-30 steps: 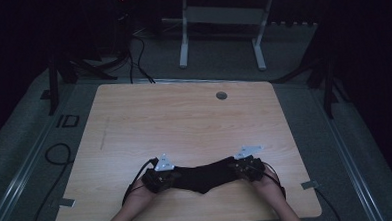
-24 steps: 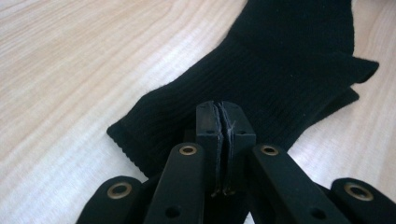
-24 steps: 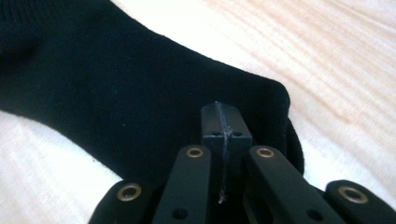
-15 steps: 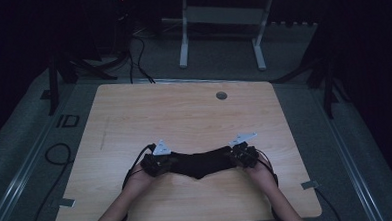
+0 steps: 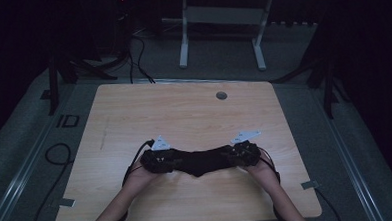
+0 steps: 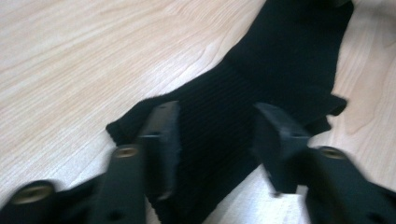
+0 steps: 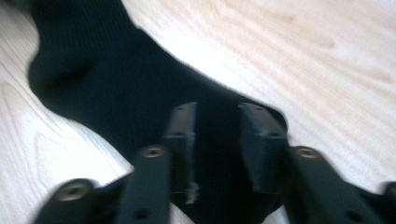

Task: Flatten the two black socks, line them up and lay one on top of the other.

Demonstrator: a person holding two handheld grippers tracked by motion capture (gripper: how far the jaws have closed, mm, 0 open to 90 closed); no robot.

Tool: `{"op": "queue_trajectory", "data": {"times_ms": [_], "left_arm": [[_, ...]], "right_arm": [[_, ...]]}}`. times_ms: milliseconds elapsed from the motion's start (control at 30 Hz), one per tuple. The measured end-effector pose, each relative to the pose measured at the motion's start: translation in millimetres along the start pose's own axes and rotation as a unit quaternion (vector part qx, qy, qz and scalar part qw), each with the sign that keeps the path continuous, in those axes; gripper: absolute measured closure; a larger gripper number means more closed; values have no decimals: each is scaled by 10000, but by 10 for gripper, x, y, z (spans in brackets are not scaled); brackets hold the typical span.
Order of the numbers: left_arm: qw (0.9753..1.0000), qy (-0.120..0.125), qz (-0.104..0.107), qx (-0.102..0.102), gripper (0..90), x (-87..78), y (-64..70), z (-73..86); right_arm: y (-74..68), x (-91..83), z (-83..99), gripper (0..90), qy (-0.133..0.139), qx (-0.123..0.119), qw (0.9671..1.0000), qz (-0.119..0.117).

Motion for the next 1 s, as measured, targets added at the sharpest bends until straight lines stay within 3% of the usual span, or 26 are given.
{"op": "queue_trajectory", "data": {"times_ms": [167,233,267,333,400,500,600,733,1000], "left_arm": [[9998,170,52,-56,249,-100,79,-35],[9998,200,54,-53,141,-117,102,-25],[9999,156,56,7,141,-121,113,-11],[9998,199,47,33,98,-125,141,18],[9997,249,49,38,84,-128,152,32],[9986,471,-114,229,84,-173,172,73],[9984,534,-62,192,84,-206,164,101],[9977,616,-219,174,84,-273,105,159],[9975,634,-298,81,84,-412,-3,310]], "right_arm": [[14,-65,-51,376,213,-24,9997,107],[17,-80,-64,257,359,59,9993,16],[17,-80,-64,257,359,59,9993,16],[-9,-70,-48,138,349,42,9993,-157],[-14,-68,-45,134,379,64,9992,-110],[-41,-63,-28,118,443,-35,9989,-168],[-44,-81,-11,118,583,-63,9981,-190],[4,-130,22,118,738,-150,9971,-91],[77,-204,108,119,703,-173,9974,49]]}}
Point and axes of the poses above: each handheld gripper's, and its own axes: x roughly forward along the jaws, z roughly out of its underside, y roughly to its right, the point moved 5 cm from there along x, roughly forward along the jaws, and after that the axes turned 8 degrees about -x, right-handed, at the moved point
